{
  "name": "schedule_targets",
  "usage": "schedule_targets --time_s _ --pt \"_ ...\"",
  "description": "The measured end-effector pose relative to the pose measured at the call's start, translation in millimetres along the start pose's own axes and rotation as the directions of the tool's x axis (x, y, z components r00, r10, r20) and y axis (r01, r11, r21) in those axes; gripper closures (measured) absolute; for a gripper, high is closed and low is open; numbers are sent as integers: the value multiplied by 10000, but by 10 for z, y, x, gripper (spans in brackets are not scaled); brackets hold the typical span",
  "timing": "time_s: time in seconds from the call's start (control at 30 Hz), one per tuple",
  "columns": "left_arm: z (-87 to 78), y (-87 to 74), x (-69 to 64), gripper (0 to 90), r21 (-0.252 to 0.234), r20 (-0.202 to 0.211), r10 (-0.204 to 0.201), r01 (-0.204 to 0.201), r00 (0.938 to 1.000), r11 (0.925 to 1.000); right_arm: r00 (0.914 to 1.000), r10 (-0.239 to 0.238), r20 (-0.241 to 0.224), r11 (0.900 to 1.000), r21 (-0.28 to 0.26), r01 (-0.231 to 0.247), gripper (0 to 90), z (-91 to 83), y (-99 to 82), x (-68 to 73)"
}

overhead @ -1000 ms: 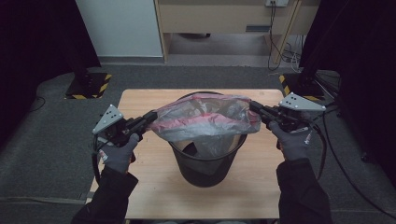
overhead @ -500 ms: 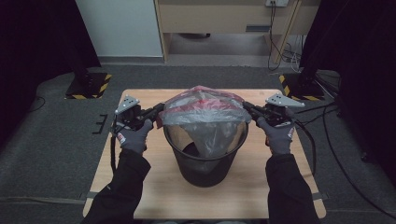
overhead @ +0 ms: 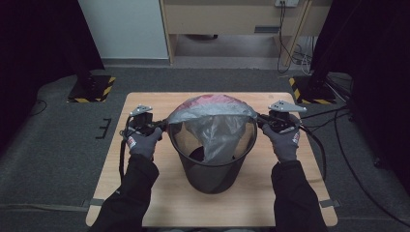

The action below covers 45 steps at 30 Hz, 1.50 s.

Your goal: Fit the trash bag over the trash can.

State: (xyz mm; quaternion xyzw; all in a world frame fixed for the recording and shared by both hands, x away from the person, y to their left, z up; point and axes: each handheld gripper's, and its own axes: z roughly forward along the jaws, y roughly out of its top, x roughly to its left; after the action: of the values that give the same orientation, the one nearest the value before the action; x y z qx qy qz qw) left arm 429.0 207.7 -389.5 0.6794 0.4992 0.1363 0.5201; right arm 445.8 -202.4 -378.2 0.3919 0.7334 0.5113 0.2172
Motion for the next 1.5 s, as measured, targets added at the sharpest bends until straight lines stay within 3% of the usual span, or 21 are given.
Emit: schedule_targets --time_s 0.13,0.23,0.3,0.4,0.53,0.6,0.63,0.77,0.9,1.03,1.2,1.4,1.5 --pt "-11 -22 37 896 48 329 -351 350 9988 9994 9999 -82 -96 9995 294 85 898 -32 -5 -2" --pt "-41 -41 70 759 -420 560 -506 530 9971 9977 9999 -66 -130 9991 430 71 872 -69 -4 -8" --pt "-99 -40 106 670 -1140 968 -863 971 9916 9887 9998 192 -101 9995 253 -190 752 -104 0 -14" --pt "-254 24 131 593 -2111 1244 -686 939 9899 9729 9964 825 -216 9951 -533 -835 660 -211 -1 -70" --pt "-429 149 83 549 -3049 1950 -440 1032 9798 9468 9898 1389 -306 9785 -1498 -1420 575 -400 24 -143" --pt "-472 208 14 513 -3225 2387 -220 1006 9709 9412 9850 1640 -539 9646 -2003 -1716 562 -494 62 -154" --pt "-483 231 -27 506 -3236 2526 -83 926 9675 9417 9840 1665 -631 9569 -2303 -1767 542 -541 95 -153" --pt "-469 256 -183 484 -3100 2876 297 637 9573 9486 9844 1414 -1047 9463 -2778 -1655 493 -617 233 -77" --pt "-412 225 -303 475 -2861 2991 508 388 9529 9574 9825 936 -1611 9471 -2897 -1378 455 -593 376 63" --pt "-394 194 -357 488 -2764 2829 596 218 9573 9608 9800 619 -1893 9627 -2478 -1086 452 -475 454 173" --pt "-453 161 -380 514 -2659 2573 849 -140 9626 9639 9744 101 -2247 9808 -1875 -534 583 -394 411 254" --pt "-517 101 -446 588 -2463 1955 1212 -709 9732 9666 9763 -135 -2159 9787 -2028 -313 744 -468 367 270" --pt "-543 96 -466 640 -2471 1717 1108 -661 9789 9667 9765 -191 -2146 9761 -2156 -283 796 -498 361 291"
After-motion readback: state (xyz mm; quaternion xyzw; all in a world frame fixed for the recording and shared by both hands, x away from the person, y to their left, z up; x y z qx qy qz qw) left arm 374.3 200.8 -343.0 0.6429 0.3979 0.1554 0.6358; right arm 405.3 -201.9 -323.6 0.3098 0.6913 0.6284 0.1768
